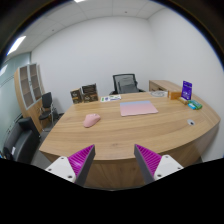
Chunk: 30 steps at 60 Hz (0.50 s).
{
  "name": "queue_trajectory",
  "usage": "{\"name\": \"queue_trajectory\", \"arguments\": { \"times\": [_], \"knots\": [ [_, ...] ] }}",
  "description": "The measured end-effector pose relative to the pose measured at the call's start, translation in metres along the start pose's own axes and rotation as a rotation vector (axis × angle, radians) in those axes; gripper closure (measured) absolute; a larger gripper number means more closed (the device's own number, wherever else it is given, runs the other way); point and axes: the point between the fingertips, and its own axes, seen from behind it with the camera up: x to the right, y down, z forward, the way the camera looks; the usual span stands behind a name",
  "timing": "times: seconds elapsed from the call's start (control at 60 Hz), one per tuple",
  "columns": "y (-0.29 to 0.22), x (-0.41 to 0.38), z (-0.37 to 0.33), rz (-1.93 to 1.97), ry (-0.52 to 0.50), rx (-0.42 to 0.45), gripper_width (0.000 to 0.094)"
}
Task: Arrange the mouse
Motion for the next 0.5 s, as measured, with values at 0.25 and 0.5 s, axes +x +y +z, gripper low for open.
{"name": "queue_trajectory", "arguments": {
  "times": [0.25,0.5],
  "knots": [
    [-0.022,-0.030,0.061,0.001,0.008,0.011,0.0109],
    [-0.028,-0.030,0.135,-0.007,-0.046,-0.024,0.0108]
  ]
}}
